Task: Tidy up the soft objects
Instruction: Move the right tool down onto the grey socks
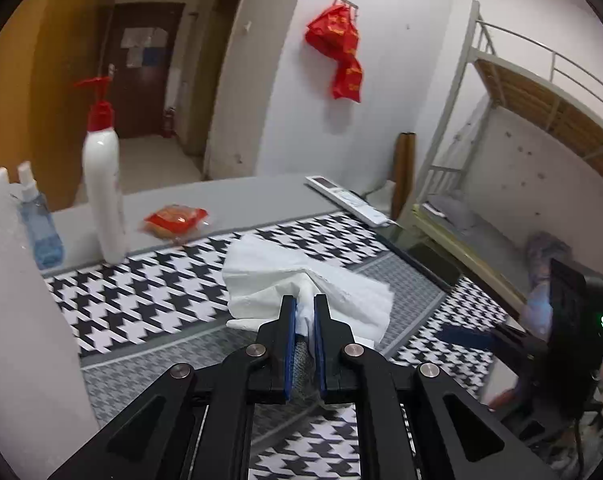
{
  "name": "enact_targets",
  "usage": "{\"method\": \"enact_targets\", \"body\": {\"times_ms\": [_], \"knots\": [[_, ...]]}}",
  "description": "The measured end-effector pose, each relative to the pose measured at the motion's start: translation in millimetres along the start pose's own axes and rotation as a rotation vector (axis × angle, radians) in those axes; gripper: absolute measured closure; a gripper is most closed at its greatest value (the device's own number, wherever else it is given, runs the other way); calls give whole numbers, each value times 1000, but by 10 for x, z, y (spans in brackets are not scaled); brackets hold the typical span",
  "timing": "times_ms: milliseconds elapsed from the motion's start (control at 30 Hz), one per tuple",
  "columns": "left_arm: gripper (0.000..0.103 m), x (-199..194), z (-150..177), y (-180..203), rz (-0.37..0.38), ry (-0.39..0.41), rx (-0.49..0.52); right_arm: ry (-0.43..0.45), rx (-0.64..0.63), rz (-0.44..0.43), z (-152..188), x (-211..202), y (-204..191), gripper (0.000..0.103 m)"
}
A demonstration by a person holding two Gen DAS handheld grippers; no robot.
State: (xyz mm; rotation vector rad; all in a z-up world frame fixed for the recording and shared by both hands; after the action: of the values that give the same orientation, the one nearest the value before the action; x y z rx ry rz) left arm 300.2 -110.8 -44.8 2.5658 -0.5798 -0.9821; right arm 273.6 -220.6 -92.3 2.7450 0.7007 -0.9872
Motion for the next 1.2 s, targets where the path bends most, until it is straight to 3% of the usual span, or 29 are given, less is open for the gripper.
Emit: {"method": "enact_targets", "body": {"times_ms": [100,300,367,433,467,500,533,633,867,1100,1200], "knots": [[94,27,24,25,40,-31,-18,-1,-26,-37,-59,72,-93,0],[94,75,61,18,34,-49,-19,-24,-22,-93,-89,263,-161,3],[94,79,75,19,36,-57,-15,-43,-21,-104,-100,332,-174,14],[94,72,73,20,32,-50,-13,-67,-19,-110,-102,395,-176,43],[94,68,67,12,25,-43,-11,-79,-17,-110,-95,420,-172,51],[94,64,57,-1,16,-33,-10,-96,-9,-109,-75,448,-158,70],[94,63,46,-28,11,-27,-17,-107,-1,-106,-57,465,-140,79],[94,84,21,-117,-26,-16,-39,-116,17,-97,-4,433,-80,91],[94,22,-42,-207,-84,45,-45,-151,91,30,226,211,282,93],[94,161,66,-157,-122,-6,2,-146,130,101,300,-39,498,92],[93,238,117,-167,-159,-30,23,-157,95,126,278,-26,470,87]]}}
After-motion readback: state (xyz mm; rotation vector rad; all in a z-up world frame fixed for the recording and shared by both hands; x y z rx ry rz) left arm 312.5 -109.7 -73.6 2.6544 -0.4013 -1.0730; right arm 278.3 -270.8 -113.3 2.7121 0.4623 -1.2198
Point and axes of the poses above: each gripper's, at about its wrist camera, not at the fingertips, and x roughly the way its jaws point, y to its right, z to its underside, the point moved 4 cm from there along x, roughly the way its jaws point, and after that the axes turned 15 degrees about -x, right-handed, at the moved point
